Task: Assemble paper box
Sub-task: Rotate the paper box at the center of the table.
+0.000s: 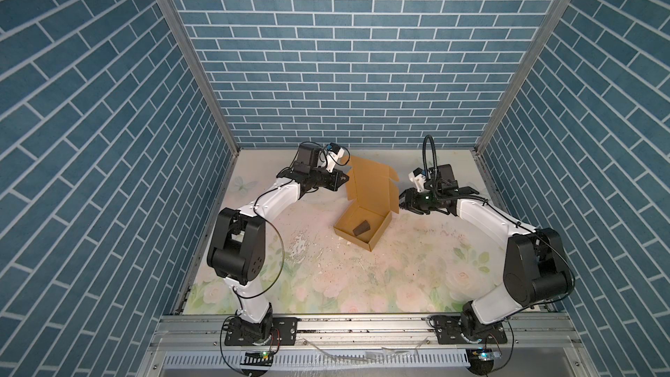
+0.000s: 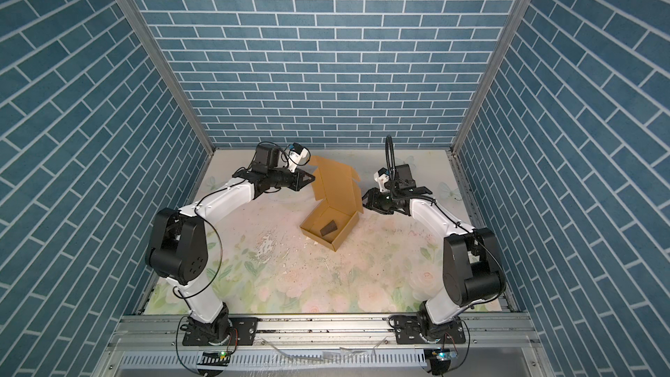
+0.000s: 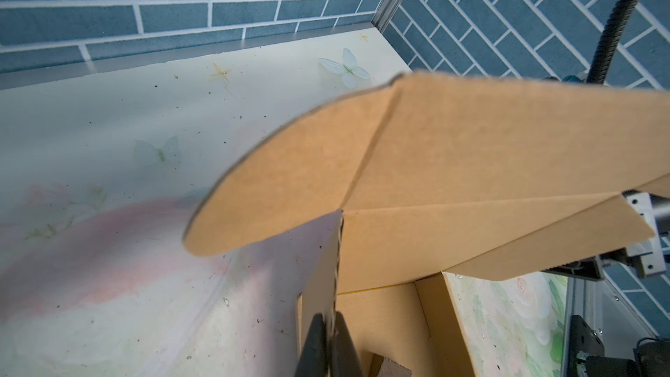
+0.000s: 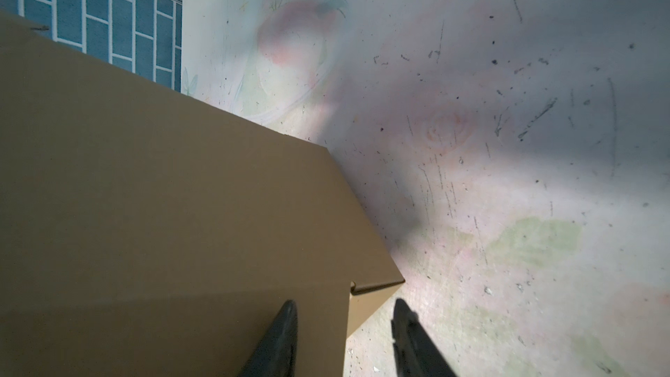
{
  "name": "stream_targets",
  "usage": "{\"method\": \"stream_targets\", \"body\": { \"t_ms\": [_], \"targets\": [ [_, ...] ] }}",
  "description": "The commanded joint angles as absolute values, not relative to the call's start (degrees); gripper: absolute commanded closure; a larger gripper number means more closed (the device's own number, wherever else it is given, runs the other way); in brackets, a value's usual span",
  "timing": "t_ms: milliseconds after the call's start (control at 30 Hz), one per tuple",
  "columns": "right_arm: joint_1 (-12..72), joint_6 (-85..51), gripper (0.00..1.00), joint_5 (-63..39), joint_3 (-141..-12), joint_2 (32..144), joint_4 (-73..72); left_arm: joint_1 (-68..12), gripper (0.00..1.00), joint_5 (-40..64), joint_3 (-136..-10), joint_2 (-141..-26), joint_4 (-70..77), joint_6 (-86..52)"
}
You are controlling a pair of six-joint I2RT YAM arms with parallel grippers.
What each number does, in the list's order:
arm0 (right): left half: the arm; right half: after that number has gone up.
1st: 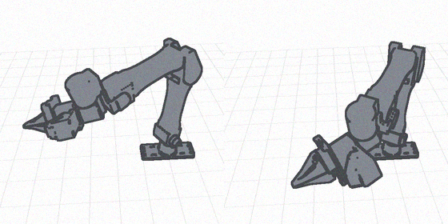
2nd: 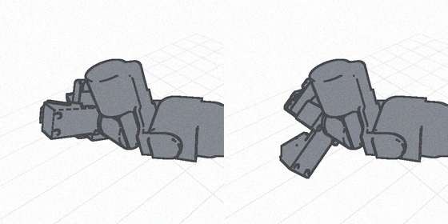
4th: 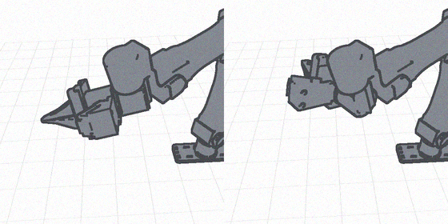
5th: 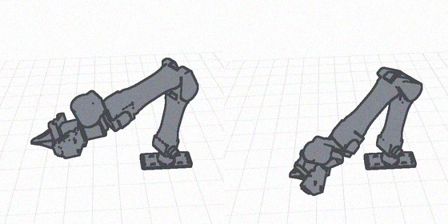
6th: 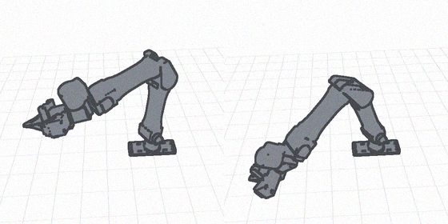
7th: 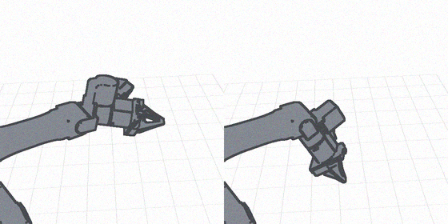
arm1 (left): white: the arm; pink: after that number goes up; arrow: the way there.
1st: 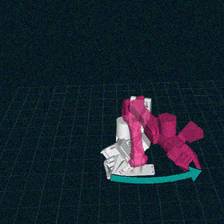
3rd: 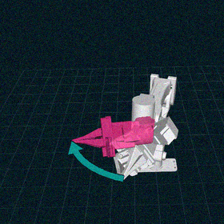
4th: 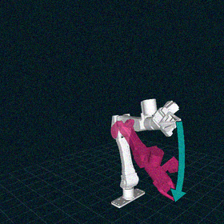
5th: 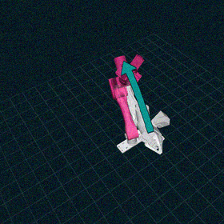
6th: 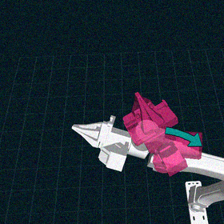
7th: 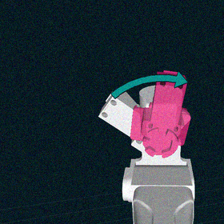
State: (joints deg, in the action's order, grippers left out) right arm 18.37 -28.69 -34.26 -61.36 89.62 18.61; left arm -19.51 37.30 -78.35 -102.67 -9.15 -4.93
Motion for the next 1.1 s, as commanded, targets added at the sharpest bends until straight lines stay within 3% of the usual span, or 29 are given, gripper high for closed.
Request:
{"method": "stream_targets", "body": {
  "t_ms": [0,367,1067],
  "targets": [
    [19.4,-27.9,0.56,-35.3,-60.4,85.9,15.6,-19.8,0.94,38.1,-81.1,-104.1,-9.8,-2.6],
    [19.8,-12.2,0.46,-38.5,-47.5,76.6,-5.8,-20.2,0.94,37.9,-81.8,-104.1,-12.0,3.4],
    [23.1,1.8,0.39,-44.5,-43.1,76.6,-10.0,-21.0,0.94,38.0,-78.9,-102.3,-10.8,3.3]
  ]
}}
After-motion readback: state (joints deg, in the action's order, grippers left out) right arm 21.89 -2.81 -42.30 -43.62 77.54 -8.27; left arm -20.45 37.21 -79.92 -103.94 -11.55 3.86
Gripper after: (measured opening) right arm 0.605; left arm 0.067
